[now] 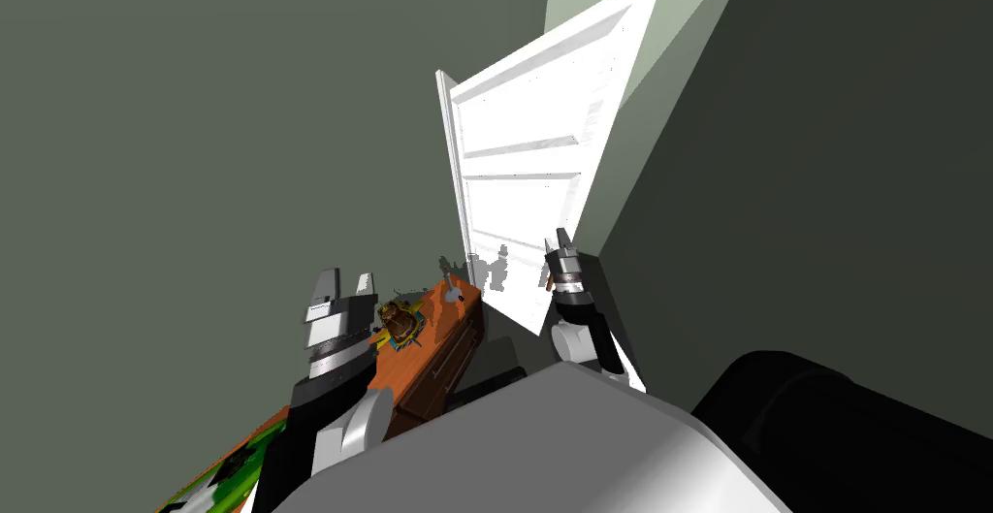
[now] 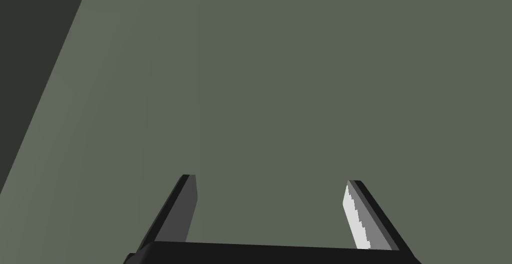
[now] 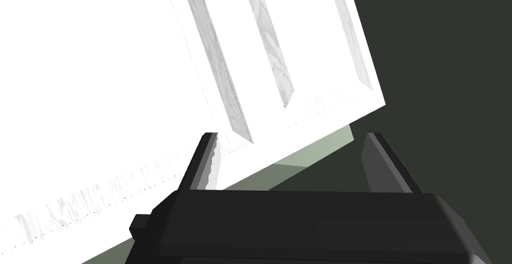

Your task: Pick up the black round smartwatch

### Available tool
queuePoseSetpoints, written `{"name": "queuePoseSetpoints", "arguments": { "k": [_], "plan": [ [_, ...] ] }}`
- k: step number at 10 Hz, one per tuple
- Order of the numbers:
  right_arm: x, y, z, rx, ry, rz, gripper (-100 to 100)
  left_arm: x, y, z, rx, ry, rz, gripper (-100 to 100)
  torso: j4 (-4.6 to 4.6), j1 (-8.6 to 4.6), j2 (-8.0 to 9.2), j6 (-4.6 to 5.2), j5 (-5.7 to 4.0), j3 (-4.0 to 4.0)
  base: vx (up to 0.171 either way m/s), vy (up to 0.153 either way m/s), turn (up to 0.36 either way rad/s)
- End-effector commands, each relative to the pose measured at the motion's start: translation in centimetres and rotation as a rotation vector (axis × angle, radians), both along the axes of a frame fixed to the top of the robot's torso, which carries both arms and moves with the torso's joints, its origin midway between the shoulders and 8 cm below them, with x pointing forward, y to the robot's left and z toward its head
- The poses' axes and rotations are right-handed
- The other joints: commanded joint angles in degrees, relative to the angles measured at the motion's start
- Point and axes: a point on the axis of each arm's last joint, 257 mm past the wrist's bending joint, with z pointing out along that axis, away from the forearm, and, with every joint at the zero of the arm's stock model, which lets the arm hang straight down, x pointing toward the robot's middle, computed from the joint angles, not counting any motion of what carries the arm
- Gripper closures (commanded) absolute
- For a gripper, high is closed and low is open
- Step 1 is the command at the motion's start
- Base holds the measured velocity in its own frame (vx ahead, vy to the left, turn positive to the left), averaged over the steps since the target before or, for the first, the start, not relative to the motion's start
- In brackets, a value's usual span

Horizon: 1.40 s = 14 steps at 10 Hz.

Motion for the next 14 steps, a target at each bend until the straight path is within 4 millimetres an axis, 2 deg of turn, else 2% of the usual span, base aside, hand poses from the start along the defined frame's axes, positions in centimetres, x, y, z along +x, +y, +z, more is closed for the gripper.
{"name": "queuePoseSetpoints", "arguments": {
  "k": [1, 5, 8, 11, 14],
  "plan": [
    [0.0, 0.0, 0.0, 0.000, 0.000, 0.000, 0, 0.4, -0.1, -0.5, 0.026, 0.016, -0.020, -100, 0.00, 0.00, 0.00, 0.00, 0.00, 0.00, 0.024, -0.079, -0.015],
    [0.0, 0.0, 0.0, 0.000, 0.000, 0.000, 0, 1.4, 0.5, -2.0, 0.056, 0.057, -0.051, -100, -0.10, -0.63, -0.45, 0.01, -0.14, -0.25, 0.107, -0.155, 0.000],
    [0.0, 0.0, 0.0, 0.000, 0.000, 0.000, 0, 2.6, 1.9, -3.7, 0.051, 0.106, -0.062, -100, -0.13, -0.65, -0.59, 0.00, -0.15, -0.34, 0.158, -0.177, 0.006],
    [0.0, 0.0, 0.0, 0.000, 0.000, 0.000, 0, 4.1, 4.0, -6.3, 0.016, 0.179, -0.063, -100, -0.15, -0.78, -0.62, 0.00, -0.18, -0.37, 0.176, -0.199, 0.019],
    [0.0, 0.0, 0.0, 0.000, 0.000, 0.000, 0, 5.5, 6.9, -10.1, -0.046, 0.280, -0.051, -100, -0.19, -0.74, -0.81, -0.01, -0.18, -0.48, 0.214, -0.199, 0.034]
  ]
}}
